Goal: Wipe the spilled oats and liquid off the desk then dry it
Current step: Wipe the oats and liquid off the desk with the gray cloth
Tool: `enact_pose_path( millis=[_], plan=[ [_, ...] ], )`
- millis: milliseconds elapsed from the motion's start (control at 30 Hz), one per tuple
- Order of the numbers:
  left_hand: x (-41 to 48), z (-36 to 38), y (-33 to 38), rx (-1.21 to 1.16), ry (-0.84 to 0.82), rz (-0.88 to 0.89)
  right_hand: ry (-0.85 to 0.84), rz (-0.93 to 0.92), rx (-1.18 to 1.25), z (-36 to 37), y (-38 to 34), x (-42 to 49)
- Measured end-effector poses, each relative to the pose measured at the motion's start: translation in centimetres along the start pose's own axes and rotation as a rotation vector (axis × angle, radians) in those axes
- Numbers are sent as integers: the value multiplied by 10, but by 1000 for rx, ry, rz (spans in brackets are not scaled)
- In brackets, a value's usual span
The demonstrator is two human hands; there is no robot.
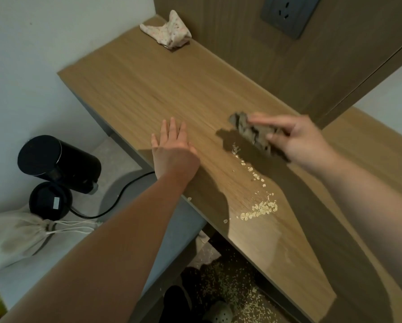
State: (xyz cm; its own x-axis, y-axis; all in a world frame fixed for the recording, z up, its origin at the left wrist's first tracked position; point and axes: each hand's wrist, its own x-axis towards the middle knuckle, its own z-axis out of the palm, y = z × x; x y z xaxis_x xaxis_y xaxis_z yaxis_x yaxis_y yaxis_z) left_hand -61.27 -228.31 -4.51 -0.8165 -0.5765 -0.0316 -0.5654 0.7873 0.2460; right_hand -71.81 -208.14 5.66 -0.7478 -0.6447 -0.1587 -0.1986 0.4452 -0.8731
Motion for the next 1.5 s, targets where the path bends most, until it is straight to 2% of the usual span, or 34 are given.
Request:
enact_pose_path(
  millis=[67,200,333,533,667,767,900,1000,1133,1300,1500],
  plan=[
    [-1,-1,1,-7,4,-1,56,18,-98,-15,0,35],
    [-1,-2,2,-1,5,-2,23,112,-238,-6,34,89],
    [0,-1,1,-15,-7,-10,69,45,-371,16,59,94],
    [2,0,0,6,-12,-6,-245,-35,-383,32,50,13],
    [3,-1,0,61,-39,-1,-322,-54,-394,23,65,-44],
    [2,0,0,57,-40,18,-346,34,-243,16,53,-49],
    [22,-5,-21,101,-85,212,-60,134,21,2,24,-11],
    [29,-10,-36,78,-82,293,82,129,-69,10,26,27],
    [28,-8,-39,4,-32,311,134,62,-280,42,38,60],
    [42,-11,-47,-48,-59,363,-159,-48,-228,71,26,57],
    [42,-14,-47,-95,-53,353,-392,-140,-164,95,13,41]
  ],
)
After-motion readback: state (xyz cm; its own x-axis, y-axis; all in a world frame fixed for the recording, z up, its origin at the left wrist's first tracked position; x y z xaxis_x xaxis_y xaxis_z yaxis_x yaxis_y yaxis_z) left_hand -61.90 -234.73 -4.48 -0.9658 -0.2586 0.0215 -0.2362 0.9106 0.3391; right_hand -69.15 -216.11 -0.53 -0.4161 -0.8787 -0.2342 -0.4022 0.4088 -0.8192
